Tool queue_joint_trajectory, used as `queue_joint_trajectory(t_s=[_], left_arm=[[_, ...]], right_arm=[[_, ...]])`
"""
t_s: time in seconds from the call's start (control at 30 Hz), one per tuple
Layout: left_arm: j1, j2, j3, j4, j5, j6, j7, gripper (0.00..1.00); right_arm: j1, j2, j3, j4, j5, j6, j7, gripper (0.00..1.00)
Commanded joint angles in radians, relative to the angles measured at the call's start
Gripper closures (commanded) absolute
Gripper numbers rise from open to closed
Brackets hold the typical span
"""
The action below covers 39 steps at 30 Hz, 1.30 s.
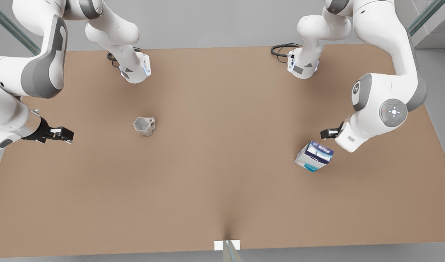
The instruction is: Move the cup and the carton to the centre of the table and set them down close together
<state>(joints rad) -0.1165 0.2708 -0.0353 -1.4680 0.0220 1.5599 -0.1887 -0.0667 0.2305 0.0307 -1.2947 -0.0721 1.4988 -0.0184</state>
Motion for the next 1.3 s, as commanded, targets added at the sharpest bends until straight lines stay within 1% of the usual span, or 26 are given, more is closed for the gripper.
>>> queue_joint_trajectory(t_s=[0.0, 0.1, 0.23, 0.27, 0.3, 0.33, 0.5, 0.53, 0.63, 0.7, 0.77, 0.8, 0.9, 0.93, 1.03, 1.27], left_arm=[[0.0, -0.001, 0.0, 0.0, -0.004, 0.003, 0.0, 0.0], [0.0, 0.001, 0.0, -0.002, -0.002, 0.003, -0.002, 0.0], [0.0, 0.001, 0.0, -0.011, -0.001, 0.003, -0.021, 0.0], [-0.002, 0.001, 0.0, -0.011, -0.001, 0.002, -0.021, 0.0], [-0.002, 0.001, 0.0, -0.012, -0.001, 0.002, -0.021, 0.0], [0.0, 0.001, 0.0, -0.012, -0.001, 0.002, -0.021, 0.0], [0.0, 0.001, 0.0, -0.026, -0.001, 0.003, -0.021, 0.0], [0.0, 0.001, 0.0, -0.026, -0.001, 0.003, -0.021, 0.0], [0.0, -0.002, 0.0, -0.028, 0.001, 0.003, -0.021, 0.0], [0.0, -0.007, 0.0, -0.031, 0.001, 0.005, -0.021, 0.0], [-0.002, -0.013, 0.0, -0.054, 0.001, 0.006, -0.021, 0.0], [0.0, -0.015, 0.0, -0.054, 0.001, 0.006, -0.021, 0.0], [-0.002, -0.015, 0.0, -0.054, 0.001, 0.006, -0.021, 0.0], [-0.002, -0.013, 0.0, -0.054, 0.001, 0.006, -0.021, 0.0], [-0.002, -0.013, 0.0, -0.055, 0.001, 0.006, -0.021, 0.0], [-0.002, -0.012, 0.0, -0.055, 0.001, 0.006, -0.023, 0.0]], right_arm=[[-0.001, 0.0, 0.0, 0.0, 0.0, 0.0, 0.0, 0.0], [0.002, 0.001, 0.002, -0.011, 0.0, 0.001, 0.002, 0.0], [0.016, -0.022, 0.009, -0.147, -0.002, 0.003, -0.037, 0.0], [0.016, -0.033, 0.009, -0.193, 0.0, 0.023, -0.035, 0.0], [0.015, -0.083, 0.011, -0.297, 0.005, 0.086, -0.035, 0.0], [0.011, -0.172, 0.011, -0.477, 0.005, 0.222, -0.035, 0.0], [0.007, -0.171, 0.011, -0.612, 0.005, 0.267, -0.041, 0.0], [0.01, -0.172, 0.011, -0.652, 0.005, 0.302, -0.041, 0.0], [0.028, -0.163, 0.018, -0.706, 0.005, 0.37, -0.04, 0.0], [0.03, -0.164, 0.023, -0.739, 0.005, 0.368, -0.041, 0.0], [0.03, -0.174, 0.06, -0.761, 0.009, 0.343, -0.038, 0.0], [0.028, -0.175, 0.083, -0.761, 0.052, 0.343, -0.038, 0.0], [0.03, -0.191, 0.135, -0.762, 0.094, 0.333, -0.038, 0.0], [0.03, -0.188, 0.135, -0.765, 0.092, 0.334, -0.04, 0.0], [0.018, -0.184, 0.133, -0.848, 0.094, 0.399, -0.041, 0.0], [0.028, -0.171, 0.135, -0.876, 0.094, 0.414, -0.04, 0.0]])
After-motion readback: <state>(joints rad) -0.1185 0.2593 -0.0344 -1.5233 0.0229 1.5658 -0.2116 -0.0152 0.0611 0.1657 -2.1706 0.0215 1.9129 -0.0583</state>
